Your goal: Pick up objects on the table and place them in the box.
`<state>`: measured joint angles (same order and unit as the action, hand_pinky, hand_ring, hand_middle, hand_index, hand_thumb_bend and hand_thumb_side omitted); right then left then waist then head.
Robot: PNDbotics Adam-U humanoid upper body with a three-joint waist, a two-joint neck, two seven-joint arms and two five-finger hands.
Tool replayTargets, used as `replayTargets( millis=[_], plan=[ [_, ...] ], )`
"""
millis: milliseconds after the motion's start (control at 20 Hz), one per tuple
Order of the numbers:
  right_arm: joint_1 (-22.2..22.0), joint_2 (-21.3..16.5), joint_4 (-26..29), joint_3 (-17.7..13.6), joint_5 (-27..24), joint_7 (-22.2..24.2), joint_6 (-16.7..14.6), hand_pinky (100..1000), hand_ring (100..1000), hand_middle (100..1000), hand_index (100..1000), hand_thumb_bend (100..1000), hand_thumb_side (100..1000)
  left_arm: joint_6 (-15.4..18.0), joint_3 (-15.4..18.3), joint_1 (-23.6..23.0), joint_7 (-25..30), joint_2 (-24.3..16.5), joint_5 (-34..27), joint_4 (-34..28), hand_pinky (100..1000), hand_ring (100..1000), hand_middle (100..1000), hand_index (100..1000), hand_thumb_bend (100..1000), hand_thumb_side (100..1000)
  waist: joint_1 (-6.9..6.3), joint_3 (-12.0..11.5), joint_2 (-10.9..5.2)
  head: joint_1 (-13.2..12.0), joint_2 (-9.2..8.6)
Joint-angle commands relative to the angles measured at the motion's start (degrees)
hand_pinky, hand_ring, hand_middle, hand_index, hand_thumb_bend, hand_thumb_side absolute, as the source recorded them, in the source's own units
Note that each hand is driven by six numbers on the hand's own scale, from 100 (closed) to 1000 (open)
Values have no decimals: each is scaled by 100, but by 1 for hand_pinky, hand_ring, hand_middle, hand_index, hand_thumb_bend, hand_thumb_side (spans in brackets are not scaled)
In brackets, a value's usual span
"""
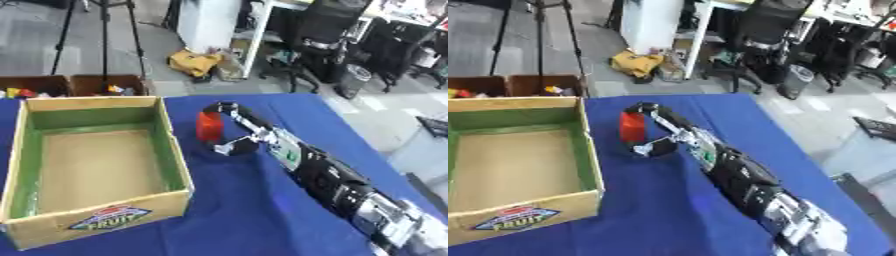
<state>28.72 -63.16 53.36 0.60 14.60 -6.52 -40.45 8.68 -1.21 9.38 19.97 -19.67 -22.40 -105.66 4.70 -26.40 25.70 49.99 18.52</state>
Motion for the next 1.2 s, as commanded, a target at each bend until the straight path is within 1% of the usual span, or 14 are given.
replayTargets(
  millis=[50,150,200,250,300,350,400,450,500,600,750,800,850,1200],
  plan=[
    [13,-168,-11,-46,13,-17,10,799,674,780,881,332,282,28,20,8,4,-69,20,-94,563,600,406,630,464,981,-27,19,-104,23,-73],
    [6,-165,-17,-40,23,6,23,770,589,757,877,306,241,29,20,6,4,-67,24,-94,563,600,406,631,465,980,-32,30,-102,30,-75],
    [2,-163,-23,-38,25,18,31,753,552,740,872,271,176,30,19,7,5,-67,25,-94,564,600,406,631,464,980,-34,35,-103,32,-75],
    [0,-162,-28,-37,21,31,40,738,525,717,865,250,142,30,19,7,5,-66,24,-94,564,600,406,631,465,980,-37,39,-103,34,-76],
    [-2,-161,-26,-35,10,44,44,733,514,701,861,250,139,30,19,6,6,-67,25,-94,564,600,406,631,464,981,-39,44,-103,36,-76],
    [-3,-160,-23,-35,-4,54,47,737,524,694,858,253,154,30,19,4,7,-67,26,-93,564,600,406,631,465,981,-40,48,-104,37,-76],
    [-1,-158,-19,-35,-23,61,47,755,584,696,859,269,211,31,17,3,8,-67,28,-92,564,600,406,631,464,981,-40,50,-104,39,-74],
    [1,-157,-14,-34,-39,67,45,775,647,705,861,302,289,31,16,3,10,-66,30,-92,564,600,406,631,465,981,-39,50,-104,41,-73],
    [7,-152,-10,-33,-51,68,41,793,714,715,863,326,339,31,15,3,12,-65,31,-93,564,600,406,631,464,981,-40,50,-104,42,-74],
    [25,-138,-8,-25,-63,72,36,811,774,729,867,347,390,32,15,2,13,-65,31,-94,565,600,406,631,464,981,-43,46,-106,48,-79],
    [81,-117,1,-11,-76,74,35,851,861,754,881,428,524,30,10,1,16,-65,31,-93,565,600,406,631,466,981,-39,40,-110,68,-78],
    [108,-109,12,-8,-84,68,36,863,879,760,885,464,582,27,7,1,19,-64,32,-91,565,600,406,631,466,982,-38,40,-112,74,-78],
    [134,-101,22,-2,-92,63,40,862,880,765,886,480,590,25,3,2,21,-64,34,-89,565,600,406,631,466,982,-36,40,-114,80,-76],
    [339,-12,76,54,32,-25,197,849,871,783,885,499,584,22,-11,7,35,-57,34,-92,566,599,406,631,466,982,-35,2,-112,127,-77]
  ],
)
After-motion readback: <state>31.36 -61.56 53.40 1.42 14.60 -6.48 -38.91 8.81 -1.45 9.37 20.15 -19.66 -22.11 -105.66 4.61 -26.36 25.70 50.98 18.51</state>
